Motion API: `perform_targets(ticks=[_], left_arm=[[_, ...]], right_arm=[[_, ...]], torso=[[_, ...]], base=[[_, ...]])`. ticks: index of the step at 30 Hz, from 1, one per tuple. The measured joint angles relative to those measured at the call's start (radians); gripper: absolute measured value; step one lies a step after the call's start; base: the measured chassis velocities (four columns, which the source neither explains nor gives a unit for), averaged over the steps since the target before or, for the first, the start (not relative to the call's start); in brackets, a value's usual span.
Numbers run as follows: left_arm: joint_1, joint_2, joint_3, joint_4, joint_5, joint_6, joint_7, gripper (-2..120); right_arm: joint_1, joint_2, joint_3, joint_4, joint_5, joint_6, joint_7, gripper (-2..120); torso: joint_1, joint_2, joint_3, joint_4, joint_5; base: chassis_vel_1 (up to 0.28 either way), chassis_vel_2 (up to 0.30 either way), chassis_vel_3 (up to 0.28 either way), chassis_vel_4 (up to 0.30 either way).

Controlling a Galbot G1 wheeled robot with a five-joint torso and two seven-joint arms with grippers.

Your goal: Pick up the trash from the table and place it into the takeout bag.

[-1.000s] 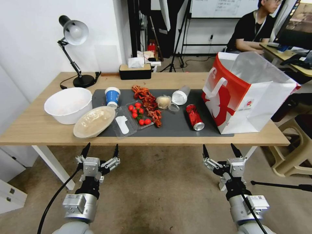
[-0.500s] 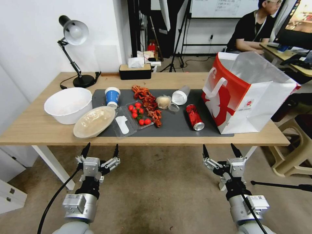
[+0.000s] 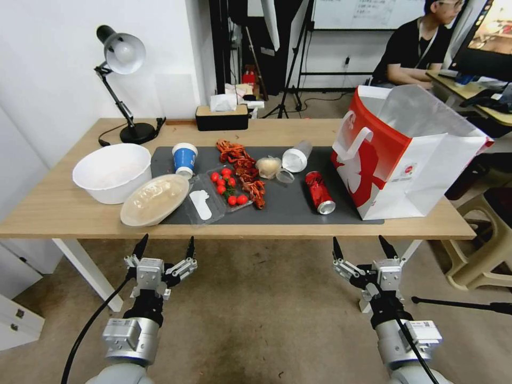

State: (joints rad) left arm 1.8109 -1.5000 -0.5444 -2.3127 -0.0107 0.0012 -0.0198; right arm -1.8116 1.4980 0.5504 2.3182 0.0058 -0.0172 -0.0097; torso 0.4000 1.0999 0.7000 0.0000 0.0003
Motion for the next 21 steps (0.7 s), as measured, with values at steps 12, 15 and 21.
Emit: perform_targets(ticks=[12, 15, 21], left_arm=[[0.154, 0.007, 0.083, -0.187, -0.143, 0.015, -0.246, 100], [0.158, 0.008, 0.085, -0.187, -0.143, 0.011, -0.244, 100], [0.159, 0.011, 0.085, -0.18, -0.131, 0.01, -0.23, 100]], right_arm=[[-0.087, -0.029, 0.028, 0.182, 0.078, -0.148, -0.127, 100], [-0.081, -0.032, 0.036, 0.176, 0.084, -0.145, -0.127, 100], [-0.068, -0.04, 0.06, 0.148, 0.104, -0.136, -0.122, 100]], torso=[[0.0, 0.0, 0.0, 0.0, -0.0002], [0.0, 0.0, 0.0, 0.0, -0.0002], [0.0, 0.0, 0.0, 0.0, -0.0003]], base=[[0.0, 0.0, 0.0, 0.0], [0.0, 0.0, 0.0, 0.0], [0.0, 0.0, 0.0, 0.0]])
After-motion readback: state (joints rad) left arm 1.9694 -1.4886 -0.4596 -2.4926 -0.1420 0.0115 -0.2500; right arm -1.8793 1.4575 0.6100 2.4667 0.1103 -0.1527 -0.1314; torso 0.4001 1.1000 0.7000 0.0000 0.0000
